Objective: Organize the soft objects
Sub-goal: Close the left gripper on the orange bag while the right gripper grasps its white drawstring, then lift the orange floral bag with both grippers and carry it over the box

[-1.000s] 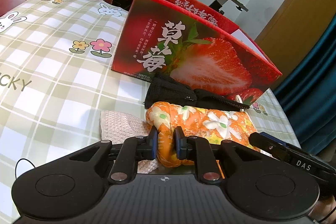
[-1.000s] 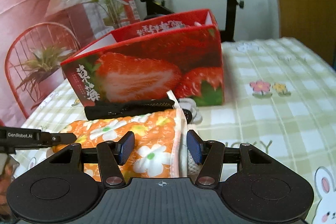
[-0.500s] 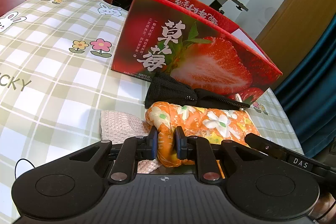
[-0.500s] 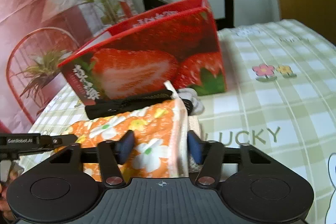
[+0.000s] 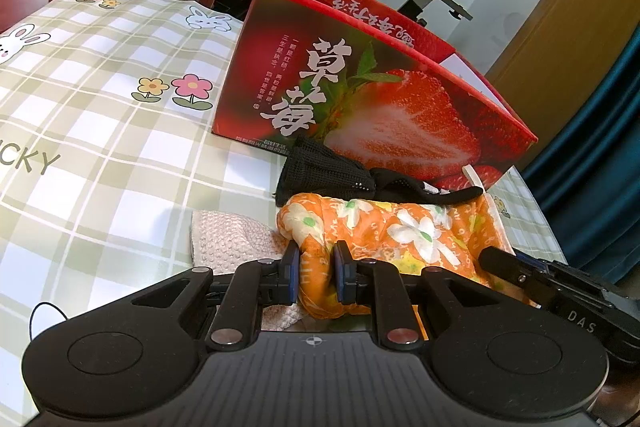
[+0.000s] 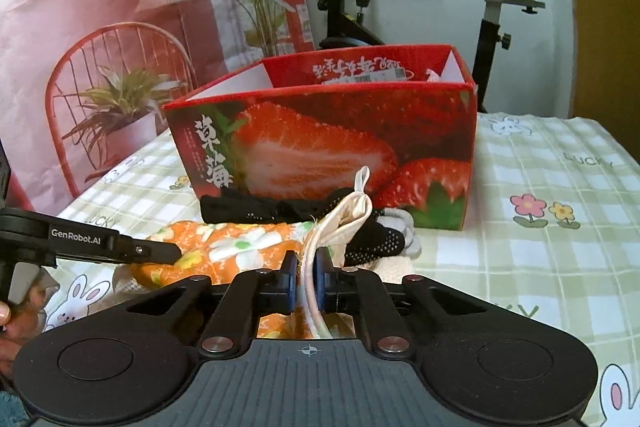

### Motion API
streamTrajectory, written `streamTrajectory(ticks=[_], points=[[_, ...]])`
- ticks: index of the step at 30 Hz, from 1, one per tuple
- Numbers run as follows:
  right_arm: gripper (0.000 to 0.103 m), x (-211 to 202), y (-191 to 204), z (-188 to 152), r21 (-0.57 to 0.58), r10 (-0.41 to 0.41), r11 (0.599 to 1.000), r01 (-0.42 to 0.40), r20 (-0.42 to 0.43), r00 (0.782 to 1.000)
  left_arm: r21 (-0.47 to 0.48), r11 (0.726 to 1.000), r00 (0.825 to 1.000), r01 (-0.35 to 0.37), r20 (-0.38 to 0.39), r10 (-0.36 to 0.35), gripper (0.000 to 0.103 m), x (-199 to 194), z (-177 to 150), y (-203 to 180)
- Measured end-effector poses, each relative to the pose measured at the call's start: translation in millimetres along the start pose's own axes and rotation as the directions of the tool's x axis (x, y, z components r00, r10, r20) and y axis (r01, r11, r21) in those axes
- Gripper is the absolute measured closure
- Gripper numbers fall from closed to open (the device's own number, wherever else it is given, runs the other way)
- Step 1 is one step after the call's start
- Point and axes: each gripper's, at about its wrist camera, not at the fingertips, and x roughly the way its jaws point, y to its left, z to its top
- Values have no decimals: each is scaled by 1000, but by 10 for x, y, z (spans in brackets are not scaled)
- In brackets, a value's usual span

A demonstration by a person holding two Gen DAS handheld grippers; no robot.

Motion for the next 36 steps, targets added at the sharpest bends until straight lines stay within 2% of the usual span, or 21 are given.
streamTrajectory(ticks=[16,36], points=[[95,-38,-17,-19,-6,-8,1000,8,20,1000,49,998,997,41,57,-44,87,-174,25,-87],[94,-15,-7,-28,-12,-9,1000,10,9,1000,49,998,998,41,37,-43,87,-142,19,-86]])
